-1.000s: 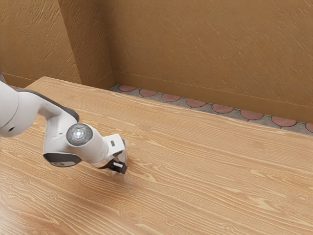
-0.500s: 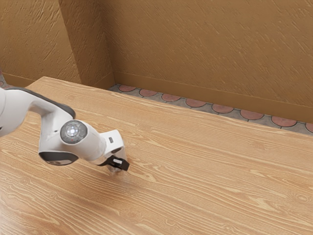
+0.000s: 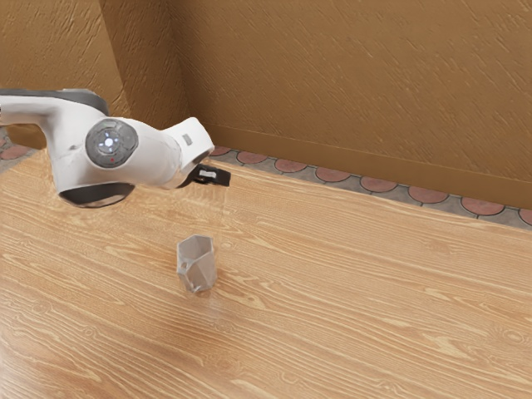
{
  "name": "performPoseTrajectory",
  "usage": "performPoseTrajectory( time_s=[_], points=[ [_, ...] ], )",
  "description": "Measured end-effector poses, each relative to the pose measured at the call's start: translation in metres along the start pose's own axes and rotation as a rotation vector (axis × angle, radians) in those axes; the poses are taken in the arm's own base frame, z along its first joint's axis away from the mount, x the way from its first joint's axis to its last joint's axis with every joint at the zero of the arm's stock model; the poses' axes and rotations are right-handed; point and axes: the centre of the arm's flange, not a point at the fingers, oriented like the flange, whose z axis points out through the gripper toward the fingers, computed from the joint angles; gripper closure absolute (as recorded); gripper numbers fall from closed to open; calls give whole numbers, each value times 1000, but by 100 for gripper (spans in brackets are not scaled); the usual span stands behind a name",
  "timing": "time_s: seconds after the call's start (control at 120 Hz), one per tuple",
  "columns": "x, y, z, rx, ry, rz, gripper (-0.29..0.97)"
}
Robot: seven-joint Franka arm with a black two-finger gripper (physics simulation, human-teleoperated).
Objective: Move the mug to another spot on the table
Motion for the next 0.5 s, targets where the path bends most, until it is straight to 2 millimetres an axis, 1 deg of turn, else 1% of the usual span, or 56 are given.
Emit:
performPoseTrajectory(
  time_s=[0.025, 0.058, 0.1, 0.142, 0.167, 0.2, 0.242, 0.275, 0.333, 0.367, 0.417, 0.5],
  points=[
    [32, -1, -2, 24, 5, -71, 2],
    [65, -14, -3, 54, -18, -181, 2],
    [98, -39, -6, 92, -71, -322, 2],
    [123, -67, -12, 123, -143, -434, 2],
    [130, -81, -14, 138, -197, -477, 2],
    [134, -96, -17, 147, -272, -517, 2],
    [141, -110, -23, 141, -359, -548, 2],
    [156, -118, -30, 126, -414, -561, 2],
    [188, -131, -53, 91, -467, -558, 2],
    [199, -138, -69, 70, -488, -545, 2],
    [203, -149, -81, 52, -534, -516, 2],
    [198, -165, -87, 37, -613, -463, 2]
  ],
)
